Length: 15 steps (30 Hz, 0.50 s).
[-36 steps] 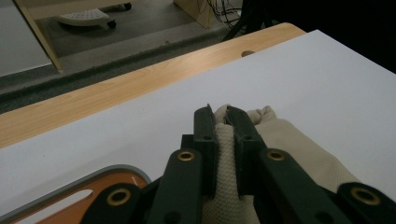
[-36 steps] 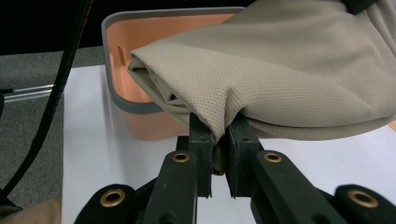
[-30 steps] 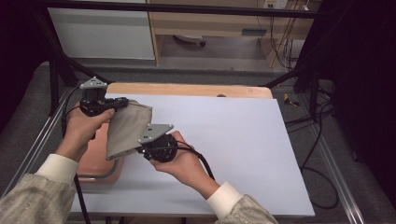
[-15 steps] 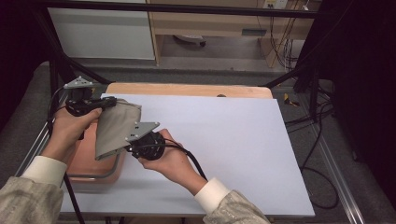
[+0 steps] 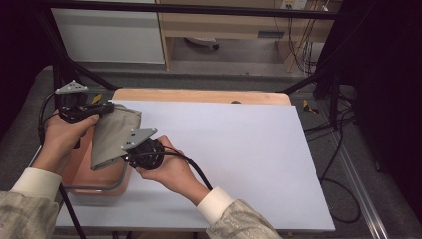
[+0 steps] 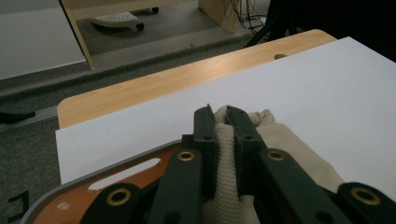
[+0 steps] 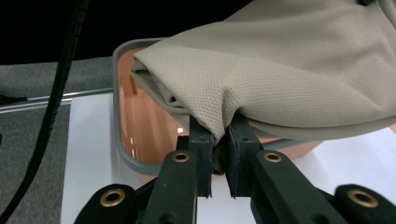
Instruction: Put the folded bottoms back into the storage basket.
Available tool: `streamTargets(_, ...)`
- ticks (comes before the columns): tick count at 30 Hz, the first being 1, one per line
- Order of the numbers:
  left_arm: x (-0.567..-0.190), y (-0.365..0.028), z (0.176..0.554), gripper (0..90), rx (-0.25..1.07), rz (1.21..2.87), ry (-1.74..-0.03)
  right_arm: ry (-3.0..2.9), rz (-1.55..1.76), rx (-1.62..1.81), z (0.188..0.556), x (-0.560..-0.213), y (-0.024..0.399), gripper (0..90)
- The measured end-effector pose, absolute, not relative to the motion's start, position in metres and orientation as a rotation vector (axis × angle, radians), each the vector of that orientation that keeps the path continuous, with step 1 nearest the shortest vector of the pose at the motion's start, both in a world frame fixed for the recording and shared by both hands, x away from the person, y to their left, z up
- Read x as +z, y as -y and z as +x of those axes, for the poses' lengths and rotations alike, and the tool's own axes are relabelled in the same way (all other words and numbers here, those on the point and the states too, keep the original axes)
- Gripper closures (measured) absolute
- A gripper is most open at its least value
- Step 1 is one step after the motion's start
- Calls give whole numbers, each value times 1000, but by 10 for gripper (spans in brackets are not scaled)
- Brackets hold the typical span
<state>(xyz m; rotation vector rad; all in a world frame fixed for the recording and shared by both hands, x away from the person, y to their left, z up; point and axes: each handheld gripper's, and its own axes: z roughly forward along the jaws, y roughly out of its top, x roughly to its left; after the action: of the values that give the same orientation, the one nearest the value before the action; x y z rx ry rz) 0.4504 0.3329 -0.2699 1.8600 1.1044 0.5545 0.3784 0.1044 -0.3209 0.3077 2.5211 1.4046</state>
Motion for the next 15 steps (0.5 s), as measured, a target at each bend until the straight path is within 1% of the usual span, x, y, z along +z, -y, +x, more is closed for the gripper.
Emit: streamTargets(15, -272, -350, 452, 836, 558, 1848, -1141, -2521, 329, 1443, 384, -323, -119, 830)
